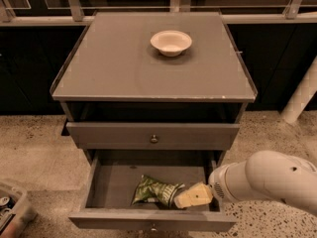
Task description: Pick green jalapeno chip bag from middle drawer and place on counter
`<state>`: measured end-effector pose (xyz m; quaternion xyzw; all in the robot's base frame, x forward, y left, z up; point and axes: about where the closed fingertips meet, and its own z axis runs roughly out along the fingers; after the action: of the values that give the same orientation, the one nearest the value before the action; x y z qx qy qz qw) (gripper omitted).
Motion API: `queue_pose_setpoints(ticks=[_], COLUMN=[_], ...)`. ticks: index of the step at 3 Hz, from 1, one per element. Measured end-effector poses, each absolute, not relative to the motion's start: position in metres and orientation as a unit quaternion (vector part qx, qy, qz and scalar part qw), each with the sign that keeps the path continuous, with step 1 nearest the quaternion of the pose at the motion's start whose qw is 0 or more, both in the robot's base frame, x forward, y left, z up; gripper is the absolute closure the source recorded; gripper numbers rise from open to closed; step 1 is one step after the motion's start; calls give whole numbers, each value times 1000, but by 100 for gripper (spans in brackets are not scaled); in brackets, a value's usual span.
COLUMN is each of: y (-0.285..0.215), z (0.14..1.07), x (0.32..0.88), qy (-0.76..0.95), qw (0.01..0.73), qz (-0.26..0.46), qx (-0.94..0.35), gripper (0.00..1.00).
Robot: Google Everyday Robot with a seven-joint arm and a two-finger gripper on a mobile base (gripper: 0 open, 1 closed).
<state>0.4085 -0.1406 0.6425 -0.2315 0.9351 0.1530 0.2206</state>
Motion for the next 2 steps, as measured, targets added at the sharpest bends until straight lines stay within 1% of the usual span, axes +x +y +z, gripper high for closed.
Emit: queue_pose_setpoints(ticks=[1,2], y=[-116,-83], z=[608,560], x=[406,418], qy=[929,929], qw=[216,208], qz=[175,175], qx=[-243,-251], gripper=[0,0])
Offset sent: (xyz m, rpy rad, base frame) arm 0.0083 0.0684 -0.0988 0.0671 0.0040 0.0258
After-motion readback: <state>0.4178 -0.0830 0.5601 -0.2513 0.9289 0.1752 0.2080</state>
